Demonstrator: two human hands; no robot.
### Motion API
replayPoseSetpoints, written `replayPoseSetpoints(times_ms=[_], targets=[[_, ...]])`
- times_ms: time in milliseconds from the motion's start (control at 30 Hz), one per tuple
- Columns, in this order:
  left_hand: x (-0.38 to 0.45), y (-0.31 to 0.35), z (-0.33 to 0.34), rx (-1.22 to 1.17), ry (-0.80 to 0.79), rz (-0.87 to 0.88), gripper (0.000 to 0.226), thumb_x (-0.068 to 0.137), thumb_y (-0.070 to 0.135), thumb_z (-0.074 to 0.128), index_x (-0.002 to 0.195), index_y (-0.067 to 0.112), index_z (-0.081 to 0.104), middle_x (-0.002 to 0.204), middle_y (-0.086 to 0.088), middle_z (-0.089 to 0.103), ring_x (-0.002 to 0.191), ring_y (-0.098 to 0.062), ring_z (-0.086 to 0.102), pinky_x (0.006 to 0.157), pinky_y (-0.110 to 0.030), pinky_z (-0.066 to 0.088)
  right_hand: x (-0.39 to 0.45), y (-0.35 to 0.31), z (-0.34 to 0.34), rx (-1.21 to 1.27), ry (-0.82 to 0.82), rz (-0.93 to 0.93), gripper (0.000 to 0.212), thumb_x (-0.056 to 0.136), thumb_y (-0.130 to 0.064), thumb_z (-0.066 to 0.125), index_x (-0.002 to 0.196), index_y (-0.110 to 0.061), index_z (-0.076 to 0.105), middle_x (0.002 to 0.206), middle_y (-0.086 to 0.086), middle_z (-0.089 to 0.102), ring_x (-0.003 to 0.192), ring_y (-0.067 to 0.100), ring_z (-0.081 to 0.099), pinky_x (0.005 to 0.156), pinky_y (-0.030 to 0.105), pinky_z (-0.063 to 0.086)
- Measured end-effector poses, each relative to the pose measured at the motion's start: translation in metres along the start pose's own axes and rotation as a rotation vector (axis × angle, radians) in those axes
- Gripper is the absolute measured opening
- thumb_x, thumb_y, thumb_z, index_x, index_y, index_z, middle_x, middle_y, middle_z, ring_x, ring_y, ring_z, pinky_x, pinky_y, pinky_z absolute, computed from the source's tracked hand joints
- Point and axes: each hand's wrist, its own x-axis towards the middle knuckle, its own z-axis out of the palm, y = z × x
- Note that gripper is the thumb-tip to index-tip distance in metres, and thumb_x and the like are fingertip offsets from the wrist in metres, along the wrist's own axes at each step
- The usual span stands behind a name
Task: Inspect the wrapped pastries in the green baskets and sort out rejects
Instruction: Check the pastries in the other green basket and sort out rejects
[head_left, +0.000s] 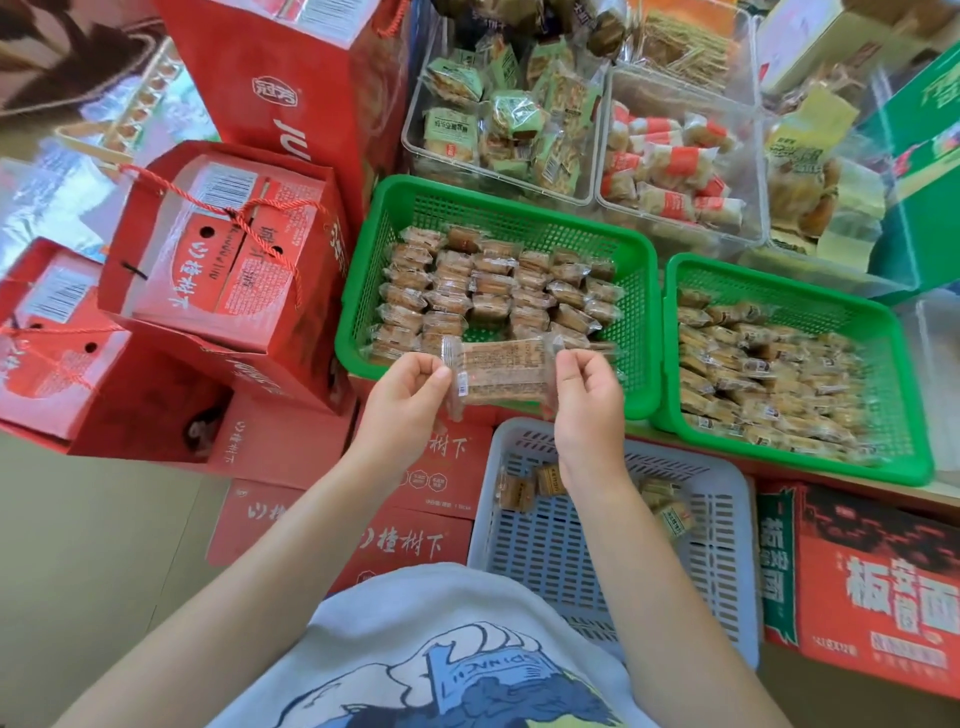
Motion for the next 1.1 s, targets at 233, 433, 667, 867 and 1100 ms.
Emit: replayPoseSetpoints(times_ms=[233, 433, 667, 867, 1100], targets=[[-0.002, 0.0, 0.008, 0.009, -0.034, 0.041, 0.013, 0.107, 0.017, 0.045, 0.095, 0.015, 0.049, 0.058, 0.004, 0.053, 0.048, -0.013, 0.042, 0.046, -0.022, 0.034, 0.0, 0.011, -0.006, -0.037, 0.037, -0.031, 0.019, 0.105, -0.03, 0.047, 0.09, -0.02, 0.054, 0.061, -0.006, 0.043, 0.058, 0.018, 0.038, 0.058, 0.036, 0.035], [-0.003, 0.005, 0.006, -0.216, -0.124, -0.053, 0.014, 0.106, 0.012, 0.045, 0.093, 0.012, 0.049, 0.068, -0.004, 0.054, 0.051, -0.011, 0.047, 0.046, -0.018, 0.038, 0.005, 0.009, -0.013, 0.039, -0.002, -0.02, 0.02, 0.104, -0.028, 0.049, 0.086, -0.023, 0.055, 0.055, -0.013, 0.038, 0.052, 0.014, 0.031, 0.055, 0.035, 0.028], [0.013, 0.007, 0.002, -0.436, -0.208, -0.219, 0.01, 0.104, 0.021, 0.05, 0.099, 0.013, 0.05, 0.103, -0.016, 0.062, 0.087, -0.028, 0.063, 0.064, -0.033, 0.056, 0.009, 0.0, -0.019, 0.0, -0.204, -0.113, 0.015, 0.104, -0.026, 0.05, 0.093, -0.029, 0.06, 0.066, 0.018, 0.043, 0.059, 0.028, 0.036, 0.053, 0.04, 0.031], [0.016, -0.002, -0.002, -0.586, -0.19, -0.296, 0.012, 0.099, 0.02, 0.059, 0.104, 0.01, 0.055, 0.106, -0.017, 0.068, 0.083, -0.028, 0.069, 0.061, -0.035, 0.061, 0.009, 0.003, -0.014, -0.135, -0.182, -0.158, 0.012, 0.105, -0.018, 0.046, 0.099, -0.019, 0.056, 0.062, 0.005, 0.044, 0.051, 0.02, 0.033, 0.047, 0.03, 0.029], [0.03, -0.009, -0.001, -0.622, -0.194, -0.343, 0.011, 0.1, 0.005, 0.054, 0.092, 0.009, 0.061, 0.092, -0.007, 0.076, 0.079, -0.017, 0.074, 0.062, -0.024, 0.058, 0.014, 0.006, -0.006, -0.167, -0.2, -0.103, 0.012, 0.107, -0.023, 0.041, 0.098, -0.016, 0.046, 0.072, -0.001, 0.039, 0.054, 0.006, 0.035, 0.052, 0.022, 0.034]])
